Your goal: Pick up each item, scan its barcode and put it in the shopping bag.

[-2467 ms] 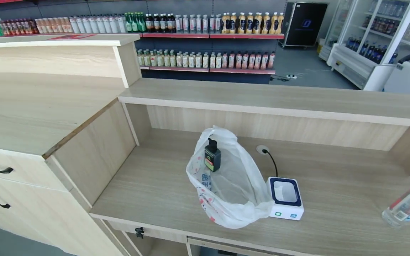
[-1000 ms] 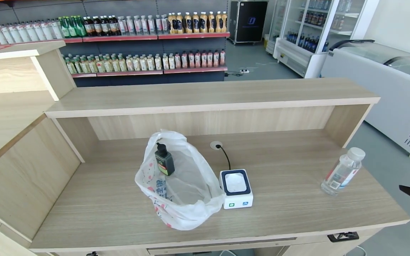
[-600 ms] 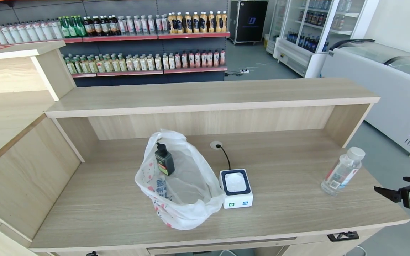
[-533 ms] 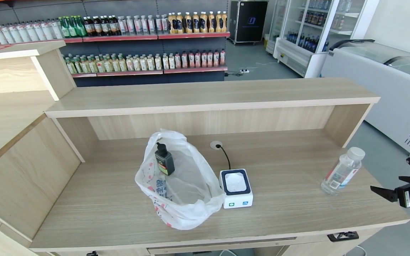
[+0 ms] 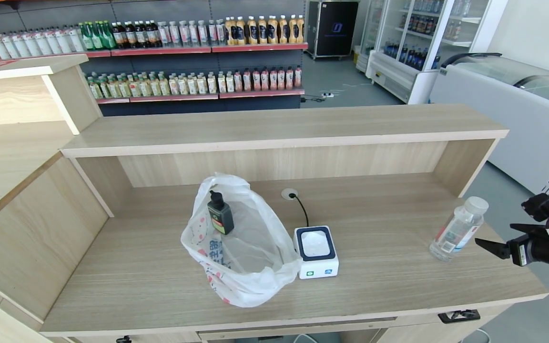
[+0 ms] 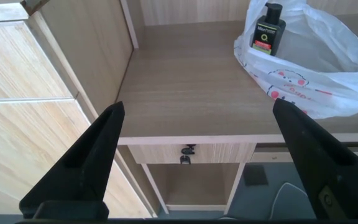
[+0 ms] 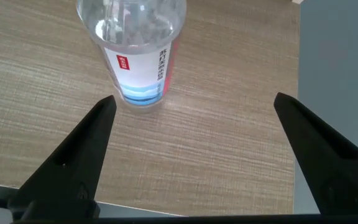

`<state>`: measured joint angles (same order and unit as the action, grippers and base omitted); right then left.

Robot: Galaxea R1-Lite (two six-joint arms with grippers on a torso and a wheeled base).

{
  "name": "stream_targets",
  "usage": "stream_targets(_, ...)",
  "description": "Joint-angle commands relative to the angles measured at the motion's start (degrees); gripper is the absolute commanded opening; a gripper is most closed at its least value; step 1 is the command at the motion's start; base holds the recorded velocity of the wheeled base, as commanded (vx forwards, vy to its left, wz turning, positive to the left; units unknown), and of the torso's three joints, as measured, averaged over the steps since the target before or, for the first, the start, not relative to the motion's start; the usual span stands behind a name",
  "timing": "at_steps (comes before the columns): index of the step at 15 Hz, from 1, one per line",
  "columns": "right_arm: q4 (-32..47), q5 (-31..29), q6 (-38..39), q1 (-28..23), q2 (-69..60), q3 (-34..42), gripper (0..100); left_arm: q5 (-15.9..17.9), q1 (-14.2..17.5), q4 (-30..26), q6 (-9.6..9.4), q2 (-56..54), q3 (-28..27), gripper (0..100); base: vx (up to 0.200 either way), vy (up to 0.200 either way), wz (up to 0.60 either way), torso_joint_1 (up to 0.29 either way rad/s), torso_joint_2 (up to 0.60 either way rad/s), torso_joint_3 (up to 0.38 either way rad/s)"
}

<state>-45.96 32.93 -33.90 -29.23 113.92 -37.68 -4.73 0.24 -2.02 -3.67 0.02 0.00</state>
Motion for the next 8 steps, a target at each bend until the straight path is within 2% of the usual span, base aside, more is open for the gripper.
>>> stream_targets(1,-0.18,0.03,-0.02,1.11,1.39,-0.55,100,-0.02,0.02,0.00,-0.02,-0.02,0.00,100,0.000,0.000,0.00,0.000,0.00,0.000)
stream_targets(8,-5.11,0.03,0.50,4.80,5.17,-1.34,100,-0.02,0.02,0.00,-0.02,-0.02,0.00,100,0.000,0.000,0.00,0.000,0.00,0.000)
